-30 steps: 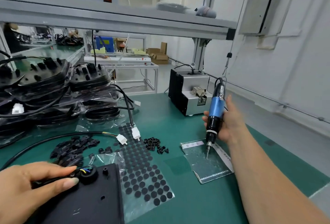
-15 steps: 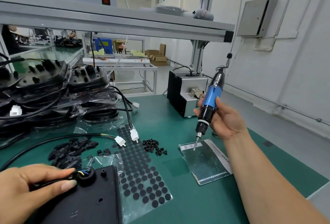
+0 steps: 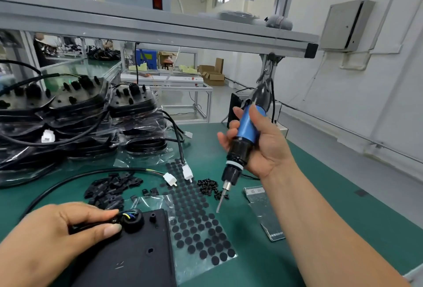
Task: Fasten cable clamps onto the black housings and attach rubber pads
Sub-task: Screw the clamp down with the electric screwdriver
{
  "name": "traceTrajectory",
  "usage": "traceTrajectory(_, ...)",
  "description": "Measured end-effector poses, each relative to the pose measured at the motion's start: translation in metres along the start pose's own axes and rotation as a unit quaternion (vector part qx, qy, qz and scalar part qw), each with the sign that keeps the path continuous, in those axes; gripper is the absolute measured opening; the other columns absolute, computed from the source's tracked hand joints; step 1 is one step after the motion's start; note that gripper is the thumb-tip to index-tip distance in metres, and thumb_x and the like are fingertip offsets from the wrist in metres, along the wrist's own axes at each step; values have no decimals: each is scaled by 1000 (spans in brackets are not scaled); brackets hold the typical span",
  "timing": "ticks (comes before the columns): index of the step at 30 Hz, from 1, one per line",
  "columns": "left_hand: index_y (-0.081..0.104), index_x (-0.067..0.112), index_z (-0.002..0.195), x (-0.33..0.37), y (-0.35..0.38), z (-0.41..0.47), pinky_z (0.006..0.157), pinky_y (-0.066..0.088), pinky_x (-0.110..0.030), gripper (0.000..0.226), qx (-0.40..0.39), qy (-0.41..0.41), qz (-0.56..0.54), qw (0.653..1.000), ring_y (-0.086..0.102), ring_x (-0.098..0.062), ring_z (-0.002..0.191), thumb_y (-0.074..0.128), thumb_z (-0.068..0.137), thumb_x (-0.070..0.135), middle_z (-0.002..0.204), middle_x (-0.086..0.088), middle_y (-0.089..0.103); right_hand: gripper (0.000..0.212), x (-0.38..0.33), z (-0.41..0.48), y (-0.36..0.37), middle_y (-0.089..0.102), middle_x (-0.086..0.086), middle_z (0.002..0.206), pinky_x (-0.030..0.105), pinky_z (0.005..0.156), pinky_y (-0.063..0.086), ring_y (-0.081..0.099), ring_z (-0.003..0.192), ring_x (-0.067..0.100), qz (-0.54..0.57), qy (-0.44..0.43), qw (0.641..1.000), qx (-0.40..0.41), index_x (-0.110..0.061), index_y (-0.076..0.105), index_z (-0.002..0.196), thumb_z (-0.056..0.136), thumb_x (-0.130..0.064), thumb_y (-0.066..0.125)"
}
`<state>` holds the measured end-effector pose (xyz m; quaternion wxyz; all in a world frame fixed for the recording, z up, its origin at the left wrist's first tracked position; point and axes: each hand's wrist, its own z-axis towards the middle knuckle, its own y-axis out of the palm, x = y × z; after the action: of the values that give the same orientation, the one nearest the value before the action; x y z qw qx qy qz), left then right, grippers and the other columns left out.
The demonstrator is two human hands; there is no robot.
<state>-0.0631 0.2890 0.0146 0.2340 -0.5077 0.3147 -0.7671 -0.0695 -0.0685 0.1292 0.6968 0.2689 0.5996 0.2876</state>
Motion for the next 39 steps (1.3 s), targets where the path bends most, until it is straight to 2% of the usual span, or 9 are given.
traceTrajectory(2, 68, 60, 80, 26, -6, 1, 59, 48, -11, 40, -3, -5, -14, 1000, 62, 15, 76, 67, 48, 83, 84, 31, 68, 37, 6, 2, 12, 57, 12, 80, 48, 81, 55, 60, 65, 25, 4, 20, 999, -38, -7, 57, 107, 80, -32, 63)
traceTrajectory(4, 68, 60, 73, 44, -7, -2, 67, 43, -4, 28, -2, 6, -44, 999, 61, 16, 77, 72, 48, 71, 80, 32, 67, 33, 14, 4, 24, 56, 13, 82, 50, 83, 54, 61, 71, 27, 2, 27, 997, -75, -7, 58, 106, 82, -29, 60)
traceTrajectory(6, 67, 61, 70, 57, -9, -5, 66, 39, 1, 24, -7, -2, -67, 998, 59, 17, 78, 72, 46, 59, 78, 33, 67, 31, 23, 7, 36, 57, 13, 80, 49, 82, 56, 61, 72, 27, 4, 27, 995, -96, -6, 59, 104, 81, -26, 60)
traceTrajectory(9, 66, 62, 72, 66, -9, -9, 70, 39, 1, 26, -3, -2, -67, 998, 58, 17, 79, 71, 48, 55, 78, 34, 66, 28, 36, 10, 51, 60, 13, 78, 44, 77, 58, 63, 72, 27, 18, 30, 991, -132, -7, 57, 103, 80, -21, 64)
traceTrajectory(14, 68, 58, 67, 71, -10, -13, 67, 39, -2, 18, 10, -15, -64, 998, 58, 15, 82, 77, 55, 49, 80, 33, 66, 47, 50, 14, 67, 58, 13, 82, 39, 77, 57, 64, 73, 24, -13, 40, 984, -172, -12, 56, 116, 72, -18, 71)
traceTrajectory(20, 71, 53, 71, 70, -3, -14, 67, 39, -3, 15, 21, -24, -67, 997, 59, 14, 82, 79, 59, 47, 81, 34, 65, 47, 57, 12, 83, 60, 9, 79, 42, 79, 57, 64, 74, 24, -67, 29, 983, -171, -19, 58, 111, 67, -17, 75)
traceTrajectory(28, 74, 41, 85, 72, 4, -16, 68, 39, -1, 19, 28, -22, -74, 997, 58, 12, 81, 80, 66, 41, 79, 21, 67, 31, 62, -5, 106, 60, 4, 79, 35, 67, 55, 70, 74, 27, -214, -83, 954, -193, -22, 53, 110, 80, -18, 63)
traceTrajectory(33, 71, 46, 85, 74, 3, -17, 69, 40, -2, 20, 20, -21, -71, 997, 58, 11, 81, 80, 68, 41, 79, 22, 67, 30, 77, -16, 116, 57, 8, 74, 40, 67, 55, 64, 62, 27, -239, -153, 937, -202, -18, 48, 109, 83, -11, 63)
traceTrajectory(39, 72, 43, 90, 74, 2, -16, 74, 38, -2, 23, 13, -26, -70, 997, 59, 10, 86, 79, 68, 44, 85, 23, 67, 34, 86, -20, 126, 55, 7, 77, 36, 58, 52, 60, 52, 23, -263, -198, 929, -169, -15, 48, 111, 82, -11, 66)
